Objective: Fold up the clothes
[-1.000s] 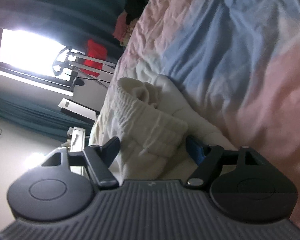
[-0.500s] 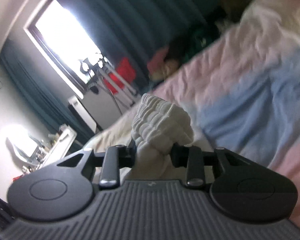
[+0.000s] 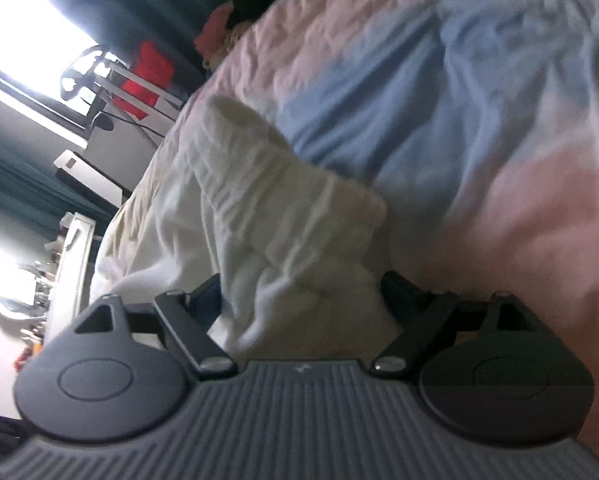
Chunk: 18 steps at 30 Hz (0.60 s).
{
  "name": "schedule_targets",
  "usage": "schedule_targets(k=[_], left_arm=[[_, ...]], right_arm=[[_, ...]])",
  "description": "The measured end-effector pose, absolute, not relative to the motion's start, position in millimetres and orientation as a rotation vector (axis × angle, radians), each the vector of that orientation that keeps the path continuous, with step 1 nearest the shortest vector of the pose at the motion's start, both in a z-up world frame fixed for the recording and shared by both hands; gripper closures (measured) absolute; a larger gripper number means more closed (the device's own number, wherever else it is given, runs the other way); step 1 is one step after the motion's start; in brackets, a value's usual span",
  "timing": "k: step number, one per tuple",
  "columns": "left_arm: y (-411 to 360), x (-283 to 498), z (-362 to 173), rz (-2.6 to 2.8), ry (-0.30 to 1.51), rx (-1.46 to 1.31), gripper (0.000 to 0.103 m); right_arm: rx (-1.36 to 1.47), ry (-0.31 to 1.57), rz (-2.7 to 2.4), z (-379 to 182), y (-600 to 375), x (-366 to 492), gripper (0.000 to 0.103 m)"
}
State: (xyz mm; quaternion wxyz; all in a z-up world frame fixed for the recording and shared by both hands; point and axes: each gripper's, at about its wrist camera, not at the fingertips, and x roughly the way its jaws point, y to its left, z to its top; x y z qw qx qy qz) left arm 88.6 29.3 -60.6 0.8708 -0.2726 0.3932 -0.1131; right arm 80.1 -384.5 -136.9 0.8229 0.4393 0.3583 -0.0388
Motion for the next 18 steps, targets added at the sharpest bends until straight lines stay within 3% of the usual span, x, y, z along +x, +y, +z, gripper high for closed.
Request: schedule_targets(k=[8, 14, 18], left_arm=[[30, 92, -71, -0.234, 0.861, -0.572, 0.005], [33, 95, -83, -0.205, 0.903, -0.621, 0.003], [31, 100, -93, -0.246, 0.935, -0.66, 0.004]], right_arm=[[0.948, 0.569, 0.135, -107, -373, 66, 0.016], [0.858, 0.762, -0.019, -130, -366, 82, 0.017], [0.872, 0.777, -0.047, -136, -363, 83, 0.017]])
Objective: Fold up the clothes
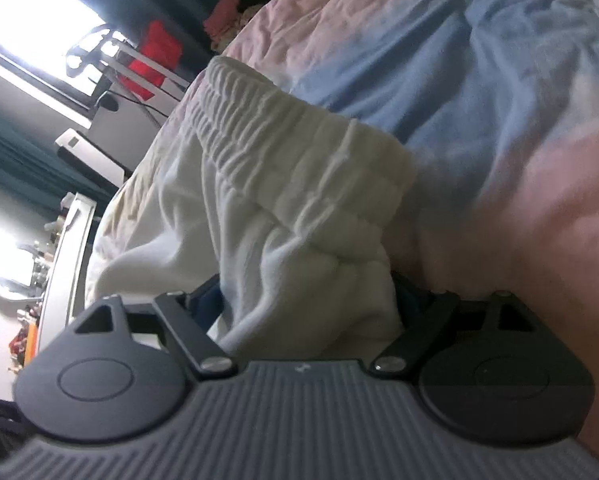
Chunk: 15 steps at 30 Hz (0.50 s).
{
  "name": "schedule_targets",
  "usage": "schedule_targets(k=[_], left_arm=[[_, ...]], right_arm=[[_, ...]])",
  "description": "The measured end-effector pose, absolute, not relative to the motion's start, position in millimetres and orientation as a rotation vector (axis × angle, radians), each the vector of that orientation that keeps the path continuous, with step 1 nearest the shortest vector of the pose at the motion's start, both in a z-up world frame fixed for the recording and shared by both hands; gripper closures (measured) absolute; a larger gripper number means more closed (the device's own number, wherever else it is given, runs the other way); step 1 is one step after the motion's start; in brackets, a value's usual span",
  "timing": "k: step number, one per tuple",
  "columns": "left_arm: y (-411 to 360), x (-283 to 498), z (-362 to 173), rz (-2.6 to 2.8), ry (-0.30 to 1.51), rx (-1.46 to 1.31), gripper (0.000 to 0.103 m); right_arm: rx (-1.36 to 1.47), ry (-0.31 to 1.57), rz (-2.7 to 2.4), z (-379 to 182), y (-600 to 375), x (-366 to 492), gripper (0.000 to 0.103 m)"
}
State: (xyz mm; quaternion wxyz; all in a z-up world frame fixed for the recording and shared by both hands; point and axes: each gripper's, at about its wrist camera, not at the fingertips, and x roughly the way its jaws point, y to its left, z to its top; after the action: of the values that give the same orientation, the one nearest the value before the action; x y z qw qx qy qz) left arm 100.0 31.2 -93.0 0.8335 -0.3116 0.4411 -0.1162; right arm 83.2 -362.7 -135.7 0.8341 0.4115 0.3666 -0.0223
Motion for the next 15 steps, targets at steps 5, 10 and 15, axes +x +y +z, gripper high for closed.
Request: schedule_targets(k=[5, 10, 15], left_arm=[[31, 102, -99, -0.256, 0.938, -0.681, 0.016], [31, 92, -94, -0.262, 0.879, -0.67, 0.045], [35, 87, -69, -0.324, 0.78, -0.755, 0.066]], right_arm=[[0.872, 0.751, -0.029, -132, -362, 81, 0.031], [0.856, 0.67, -0.007, -114, -356, 79, 0.059], [0.886, 0.533, 0.087, -90, -359, 78, 0.067]])
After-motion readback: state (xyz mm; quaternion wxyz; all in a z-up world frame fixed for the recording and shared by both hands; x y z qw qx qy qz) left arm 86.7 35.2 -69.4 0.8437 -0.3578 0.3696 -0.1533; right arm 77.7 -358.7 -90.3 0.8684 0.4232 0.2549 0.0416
